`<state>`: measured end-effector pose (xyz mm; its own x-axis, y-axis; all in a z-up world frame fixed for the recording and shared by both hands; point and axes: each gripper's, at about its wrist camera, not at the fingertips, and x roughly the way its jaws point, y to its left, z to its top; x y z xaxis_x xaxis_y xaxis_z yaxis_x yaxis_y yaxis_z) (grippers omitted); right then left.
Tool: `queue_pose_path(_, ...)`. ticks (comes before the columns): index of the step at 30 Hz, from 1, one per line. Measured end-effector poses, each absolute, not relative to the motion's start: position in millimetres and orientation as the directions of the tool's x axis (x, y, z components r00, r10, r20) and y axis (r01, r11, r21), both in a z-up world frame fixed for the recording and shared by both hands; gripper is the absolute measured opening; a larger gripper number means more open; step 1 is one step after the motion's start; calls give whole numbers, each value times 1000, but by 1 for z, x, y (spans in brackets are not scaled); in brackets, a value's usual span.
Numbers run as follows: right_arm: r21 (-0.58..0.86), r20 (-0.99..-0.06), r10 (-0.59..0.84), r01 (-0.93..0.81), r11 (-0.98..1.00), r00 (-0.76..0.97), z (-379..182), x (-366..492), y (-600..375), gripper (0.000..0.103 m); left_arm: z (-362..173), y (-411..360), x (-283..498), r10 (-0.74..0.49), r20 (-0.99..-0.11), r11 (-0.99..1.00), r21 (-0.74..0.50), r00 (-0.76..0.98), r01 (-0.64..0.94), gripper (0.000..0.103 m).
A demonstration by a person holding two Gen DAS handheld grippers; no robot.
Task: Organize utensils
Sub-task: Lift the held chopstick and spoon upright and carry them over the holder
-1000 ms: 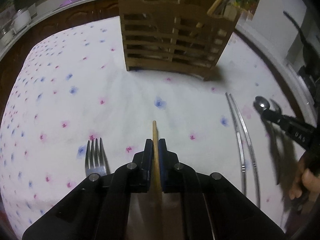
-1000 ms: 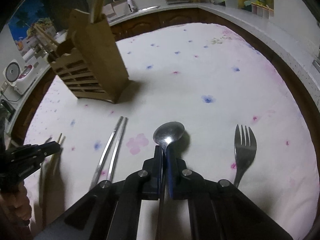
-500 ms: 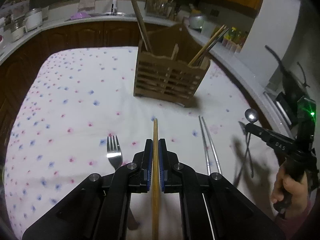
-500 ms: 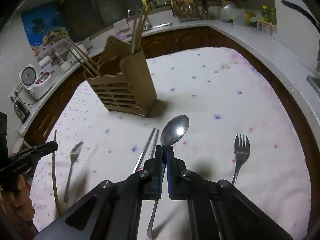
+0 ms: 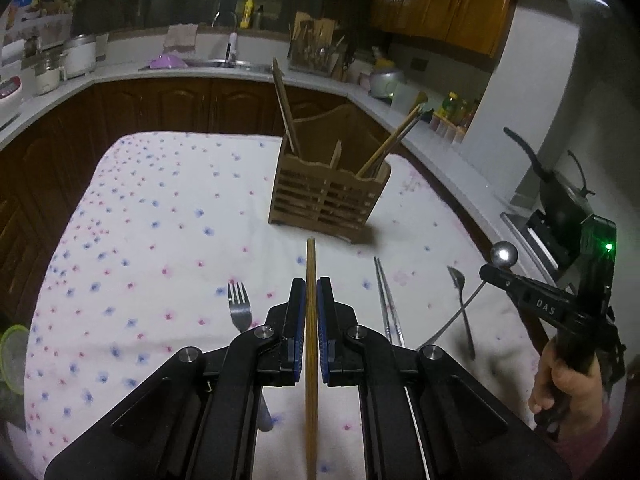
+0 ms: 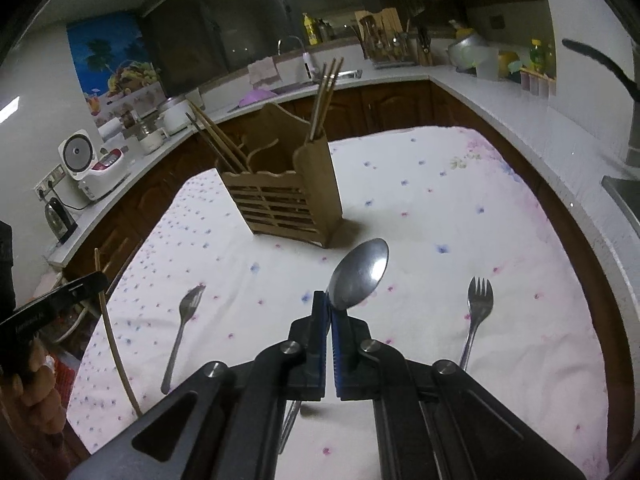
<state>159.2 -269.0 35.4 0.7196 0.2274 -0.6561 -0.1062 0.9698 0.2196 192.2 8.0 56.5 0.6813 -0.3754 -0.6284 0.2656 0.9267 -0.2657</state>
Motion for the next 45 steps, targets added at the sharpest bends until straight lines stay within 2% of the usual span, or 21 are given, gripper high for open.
queue_pose_path(34,198,-529,243,-160,967,814,86,187,-256,2,114,42,219,-363,-427,910,-353,828,217,5)
queue_pose_path(45,222,-446,222,-133,966,867,107,223,-265,2,142,44,251,-347,-355,905,-371,868,209,5)
